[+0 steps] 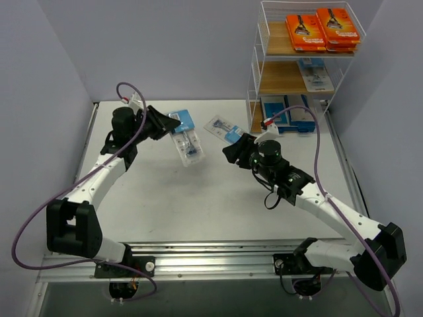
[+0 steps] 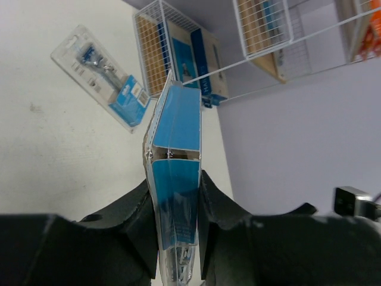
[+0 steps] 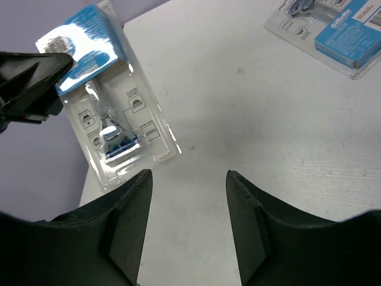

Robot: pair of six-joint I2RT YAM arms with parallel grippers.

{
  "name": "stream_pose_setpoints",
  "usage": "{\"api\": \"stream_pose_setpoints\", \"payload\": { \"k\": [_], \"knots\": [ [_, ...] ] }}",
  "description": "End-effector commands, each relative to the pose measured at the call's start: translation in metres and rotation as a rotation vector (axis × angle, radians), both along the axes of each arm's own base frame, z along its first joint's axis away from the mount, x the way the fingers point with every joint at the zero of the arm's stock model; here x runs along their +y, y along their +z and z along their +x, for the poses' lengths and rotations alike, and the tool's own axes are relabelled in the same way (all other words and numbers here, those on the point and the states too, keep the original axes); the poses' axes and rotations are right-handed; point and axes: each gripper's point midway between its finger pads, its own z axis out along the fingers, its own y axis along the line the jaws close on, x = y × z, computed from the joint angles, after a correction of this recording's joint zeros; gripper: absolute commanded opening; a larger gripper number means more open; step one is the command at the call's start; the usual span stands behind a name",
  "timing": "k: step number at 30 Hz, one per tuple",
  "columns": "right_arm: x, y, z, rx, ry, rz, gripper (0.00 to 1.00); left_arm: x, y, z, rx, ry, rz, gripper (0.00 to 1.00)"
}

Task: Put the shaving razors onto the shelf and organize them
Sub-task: Pass the shaving razor from the right arm to the left, then pass the shaving razor from the left arm to the right

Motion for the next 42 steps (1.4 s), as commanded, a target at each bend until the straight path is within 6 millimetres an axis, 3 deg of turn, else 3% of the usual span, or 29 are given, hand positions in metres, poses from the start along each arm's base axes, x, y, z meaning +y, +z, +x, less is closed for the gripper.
{"api": "stream_pose_setpoints", "payload": {
  "k": [1,6,11,16,24,42],
  "knots": [
    [0.006,0.032,0.005,-0.064,-0.027,0.218,0.48,0.006,0.071,-0.012,-0.18,-0.017,-0.176,0.02],
    [0.031,0.051,0.0,-0.071,0.051,0.417,0.47,0.017,0.11,-0.019,-0.294,-0.051,-0.413,0.02],
    [0.059,0.081,-0.008,-0.149,0.147,0.499,0.47,0.022,0.118,-0.029,-0.286,-0.111,-0.668,0.02],
    [0.072,0.092,-0.014,-0.183,0.202,0.561,0.47,0.027,0.12,-0.032,-0.283,-0.135,-0.809,0.02],
    [0.085,0.086,-0.017,-0.182,0.232,0.567,0.47,0.026,0.113,-0.034,-0.273,-0.139,-0.829,0.02],
    [0.108,0.086,-0.019,-0.176,0.282,0.596,0.3,0.017,0.108,-0.035,-0.266,-0.155,-0.84,0.02]
  ]
}}
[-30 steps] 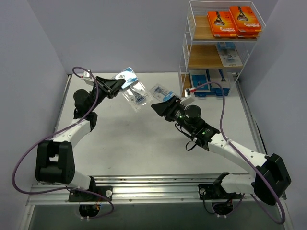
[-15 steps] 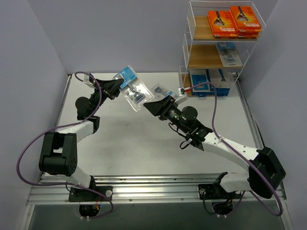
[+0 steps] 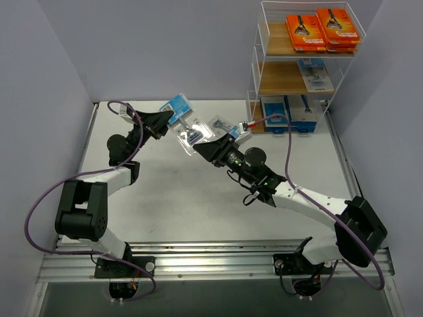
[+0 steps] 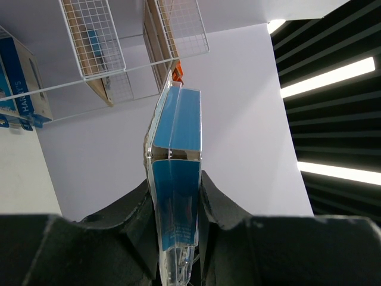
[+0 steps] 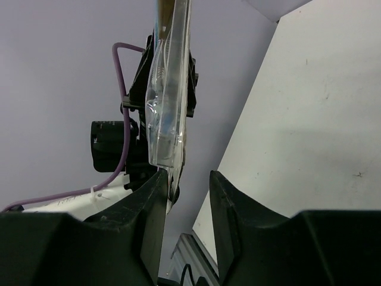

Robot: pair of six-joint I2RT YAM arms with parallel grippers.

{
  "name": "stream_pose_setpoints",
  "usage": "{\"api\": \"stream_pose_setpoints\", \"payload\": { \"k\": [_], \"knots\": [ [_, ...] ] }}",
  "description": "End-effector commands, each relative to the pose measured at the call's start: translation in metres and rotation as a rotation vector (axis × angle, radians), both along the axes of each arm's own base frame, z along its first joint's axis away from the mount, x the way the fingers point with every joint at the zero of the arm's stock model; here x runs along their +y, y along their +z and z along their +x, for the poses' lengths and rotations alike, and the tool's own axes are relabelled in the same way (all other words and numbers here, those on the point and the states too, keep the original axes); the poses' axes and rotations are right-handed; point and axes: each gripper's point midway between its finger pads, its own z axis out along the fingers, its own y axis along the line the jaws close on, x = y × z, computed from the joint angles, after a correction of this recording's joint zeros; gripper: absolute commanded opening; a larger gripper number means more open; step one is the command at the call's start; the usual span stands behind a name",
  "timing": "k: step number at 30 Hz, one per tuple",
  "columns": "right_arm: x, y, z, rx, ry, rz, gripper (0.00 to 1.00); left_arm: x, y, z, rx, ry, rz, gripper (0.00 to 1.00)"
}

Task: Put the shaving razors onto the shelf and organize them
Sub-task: Pass the shaving razor from the left arm to the right

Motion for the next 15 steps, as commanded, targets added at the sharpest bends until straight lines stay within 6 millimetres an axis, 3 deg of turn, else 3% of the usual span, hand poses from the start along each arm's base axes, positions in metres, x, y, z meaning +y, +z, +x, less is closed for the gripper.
{"api": "stream_pose_setpoints", "payload": {
  "k": [1,11,15],
  "knots": [
    [0.009,0.038,-0.003,-0.083,0.026,0.085,0.29,0.004,0.035,-0.017,-0.17,0.011,-0.043,0.02],
    [0.012,0.042,-0.003,-0.087,0.025,0.111,0.23,-0.003,0.03,-0.018,-0.163,-0.005,-0.036,0.02],
    [0.012,0.043,-0.002,-0.089,0.022,0.114,0.13,-0.005,0.024,-0.018,-0.152,-0.01,-0.033,0.02]
  ]
}}
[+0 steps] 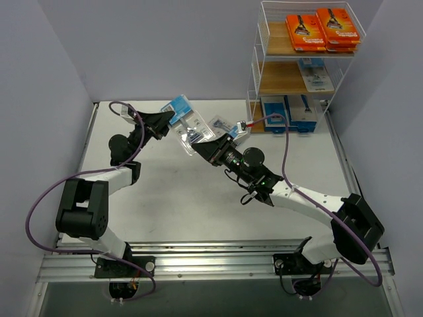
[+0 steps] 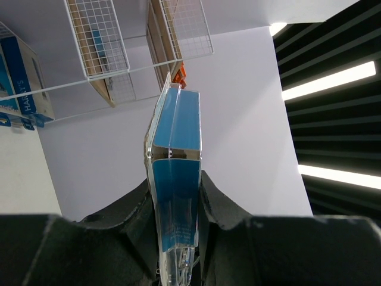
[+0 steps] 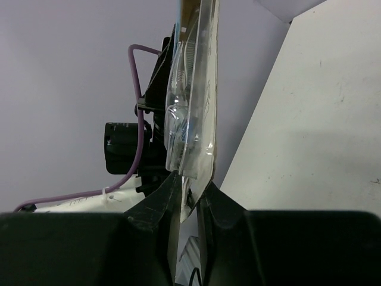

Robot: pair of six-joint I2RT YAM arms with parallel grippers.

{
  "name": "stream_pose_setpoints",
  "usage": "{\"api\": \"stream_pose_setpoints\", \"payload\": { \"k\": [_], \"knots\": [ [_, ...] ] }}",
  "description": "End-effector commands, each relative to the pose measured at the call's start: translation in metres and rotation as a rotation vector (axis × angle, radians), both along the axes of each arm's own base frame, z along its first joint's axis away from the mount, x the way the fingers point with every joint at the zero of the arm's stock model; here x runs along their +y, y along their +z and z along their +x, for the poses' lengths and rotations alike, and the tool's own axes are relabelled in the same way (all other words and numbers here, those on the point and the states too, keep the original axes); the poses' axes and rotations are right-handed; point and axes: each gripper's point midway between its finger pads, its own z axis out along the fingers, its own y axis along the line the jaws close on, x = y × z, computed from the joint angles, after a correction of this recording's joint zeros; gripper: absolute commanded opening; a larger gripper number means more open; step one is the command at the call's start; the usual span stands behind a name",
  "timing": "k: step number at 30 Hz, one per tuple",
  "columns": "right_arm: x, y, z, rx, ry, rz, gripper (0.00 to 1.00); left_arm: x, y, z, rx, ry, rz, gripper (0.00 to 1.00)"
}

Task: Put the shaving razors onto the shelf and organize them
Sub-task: Pass the shaving razor from the left arm to the right

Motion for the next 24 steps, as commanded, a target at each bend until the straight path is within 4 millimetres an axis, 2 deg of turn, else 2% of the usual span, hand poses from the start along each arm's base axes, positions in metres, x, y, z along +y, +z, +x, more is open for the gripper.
{"api": "stream_pose_setpoints", "payload": {
  "k": [1,5,8,10,11,14,15,17,18,23,24],
  "knots": [
    [0.003,0.037,-0.002,-0.075,0.006,0.077,0.11,-0.004,0.028,-0.02,-0.163,-0.016,-0.029,0.02],
    [0.0,0.036,-0.001,-0.067,-0.006,0.084,0.0,-0.005,0.025,-0.02,-0.158,-0.021,-0.024,0.02],
    [-0.003,0.037,0.0,-0.058,-0.014,0.094,0.0,-0.007,0.023,-0.018,-0.15,-0.031,-0.012,0.03],
    [-0.006,0.035,0.0,-0.051,-0.019,0.097,0.0,-0.009,0.022,-0.017,-0.145,-0.043,-0.001,0.07],
    [-0.009,0.036,0.002,-0.046,-0.026,0.11,0.0,-0.011,0.023,-0.017,-0.155,-0.049,0.005,0.21],
    [-0.015,0.03,0.004,-0.014,-0.034,0.127,0.0,-0.014,0.02,-0.017,-0.153,-0.06,0.041,0.35],
    [-0.019,0.027,0.006,-0.007,-0.042,0.13,0.0,-0.015,0.019,-0.017,-0.158,-0.06,0.061,0.48],
    [-0.024,0.028,0.007,0.003,-0.051,0.151,0.0,-0.017,0.015,-0.016,-0.145,-0.064,0.087,0.56],
    [-0.028,0.03,0.007,0.0,-0.06,0.164,0.0,-0.018,0.014,-0.016,-0.154,-0.062,0.107,0.64],
    [-0.045,0.026,0.012,0.018,-0.099,0.186,0.0,-0.023,0.011,-0.016,-0.145,-0.089,0.149,0.76],
    [-0.047,0.028,0.011,0.018,-0.099,0.196,0.0,-0.024,0.009,-0.015,-0.141,-0.091,0.159,0.85]
  ]
}}
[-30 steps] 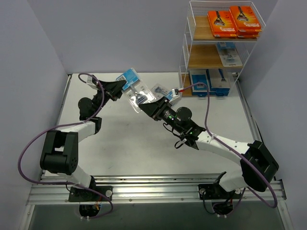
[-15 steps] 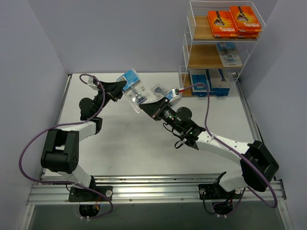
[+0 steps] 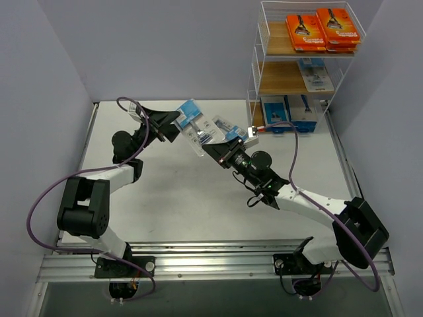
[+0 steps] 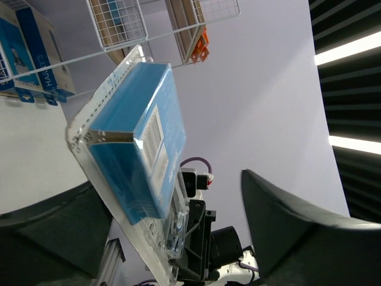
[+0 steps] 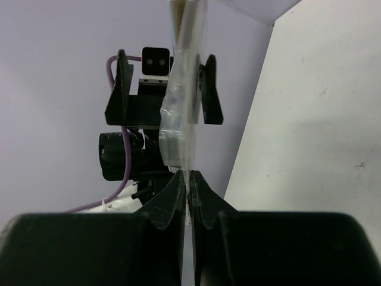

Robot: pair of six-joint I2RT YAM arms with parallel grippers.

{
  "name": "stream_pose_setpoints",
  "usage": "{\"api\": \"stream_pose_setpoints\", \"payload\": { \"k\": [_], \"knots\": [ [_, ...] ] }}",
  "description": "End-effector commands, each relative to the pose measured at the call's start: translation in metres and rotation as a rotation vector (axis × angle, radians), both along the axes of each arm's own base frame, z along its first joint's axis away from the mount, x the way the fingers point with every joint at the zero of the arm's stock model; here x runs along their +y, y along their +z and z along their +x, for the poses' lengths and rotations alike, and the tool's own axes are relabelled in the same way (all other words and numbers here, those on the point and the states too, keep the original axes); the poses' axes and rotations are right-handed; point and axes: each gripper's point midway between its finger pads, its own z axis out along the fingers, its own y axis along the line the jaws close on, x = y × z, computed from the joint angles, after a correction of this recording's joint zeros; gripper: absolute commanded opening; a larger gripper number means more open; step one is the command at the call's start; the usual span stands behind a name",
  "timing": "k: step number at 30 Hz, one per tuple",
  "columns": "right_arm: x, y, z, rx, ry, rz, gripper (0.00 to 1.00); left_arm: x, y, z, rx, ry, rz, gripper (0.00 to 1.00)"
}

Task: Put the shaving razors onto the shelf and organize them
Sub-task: Pass the shaving razor from the left arm to the right

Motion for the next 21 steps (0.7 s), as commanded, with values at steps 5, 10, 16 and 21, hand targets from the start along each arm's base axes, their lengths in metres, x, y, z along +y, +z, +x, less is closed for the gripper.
{"api": "stream_pose_setpoints", "payload": {
  "k": [5,10,16,21],
  "knots": [
    [-0.032,0.039,0.002,-0.069,-0.079,0.122,0.0,-0.006,0.011,-0.005,-0.064,-0.036,0.137,0.94],
    [-0.054,0.038,-0.001,-0.06,-0.117,0.12,0.0,-0.002,-0.015,0.001,0.028,-0.009,0.314,0.94],
    [-0.089,0.036,-0.002,-0.042,-0.195,0.078,0.0,0.015,-0.046,0.002,0.094,0.057,0.595,0.94],
    [-0.126,0.026,-0.003,-0.006,-0.284,0.021,0.0,0.034,-0.053,-0.005,0.052,0.124,0.791,0.94]
  ]
}}
